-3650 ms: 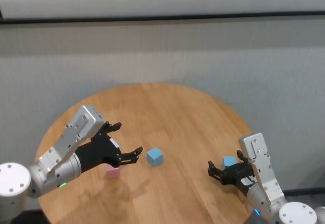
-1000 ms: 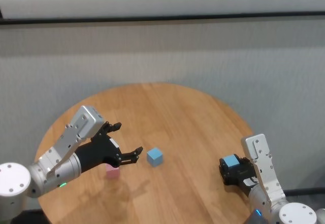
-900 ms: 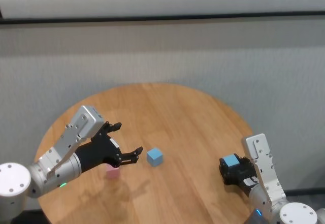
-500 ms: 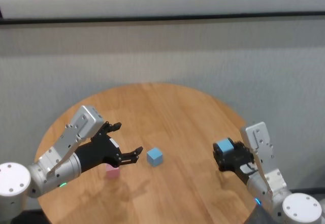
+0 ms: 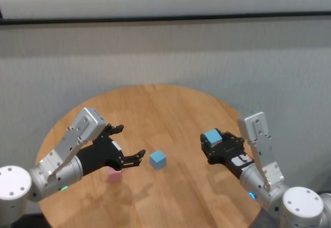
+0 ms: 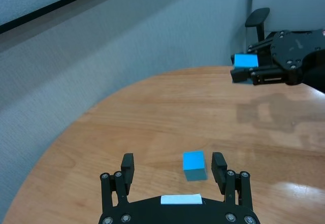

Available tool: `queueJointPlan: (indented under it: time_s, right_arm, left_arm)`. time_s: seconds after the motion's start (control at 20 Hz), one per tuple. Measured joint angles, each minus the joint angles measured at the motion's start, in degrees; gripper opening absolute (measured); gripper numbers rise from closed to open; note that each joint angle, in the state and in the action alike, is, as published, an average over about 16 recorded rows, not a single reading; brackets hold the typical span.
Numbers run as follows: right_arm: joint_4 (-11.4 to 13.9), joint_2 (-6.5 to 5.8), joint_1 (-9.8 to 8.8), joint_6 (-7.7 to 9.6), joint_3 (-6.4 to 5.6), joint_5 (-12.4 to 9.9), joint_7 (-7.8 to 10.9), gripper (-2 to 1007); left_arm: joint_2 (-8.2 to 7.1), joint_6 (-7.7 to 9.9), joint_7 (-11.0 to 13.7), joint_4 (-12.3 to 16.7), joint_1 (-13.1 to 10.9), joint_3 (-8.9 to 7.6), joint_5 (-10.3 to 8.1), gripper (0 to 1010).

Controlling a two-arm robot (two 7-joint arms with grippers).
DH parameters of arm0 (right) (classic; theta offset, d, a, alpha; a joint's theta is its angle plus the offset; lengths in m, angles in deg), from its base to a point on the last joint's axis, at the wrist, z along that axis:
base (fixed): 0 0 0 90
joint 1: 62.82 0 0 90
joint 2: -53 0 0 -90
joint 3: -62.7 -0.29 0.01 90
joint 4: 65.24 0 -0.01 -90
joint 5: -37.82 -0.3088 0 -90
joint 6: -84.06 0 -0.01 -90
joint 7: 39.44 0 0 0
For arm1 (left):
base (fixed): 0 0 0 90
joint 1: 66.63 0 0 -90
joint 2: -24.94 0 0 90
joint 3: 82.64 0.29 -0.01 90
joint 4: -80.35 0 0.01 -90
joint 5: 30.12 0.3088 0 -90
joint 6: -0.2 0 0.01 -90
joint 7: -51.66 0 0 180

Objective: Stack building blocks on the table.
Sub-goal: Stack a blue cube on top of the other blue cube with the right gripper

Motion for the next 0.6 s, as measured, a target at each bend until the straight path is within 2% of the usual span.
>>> queueJointPlan:
  time_s: [0.3,0.6]
  right_arm:
    - [-0.5,1.13,1.18,1.50,2.06,-0.9,0.47,369]
    - [-2.5,2.53,2.96,2.22,4.71,-0.7,0.75,369]
  left_arm:
    - [0.00,0.00,0.0,0.0,0.0,0.00,0.00,1002]
    - [0.00,0.00,0.0,0.0,0.0,0.00,0.00,1002]
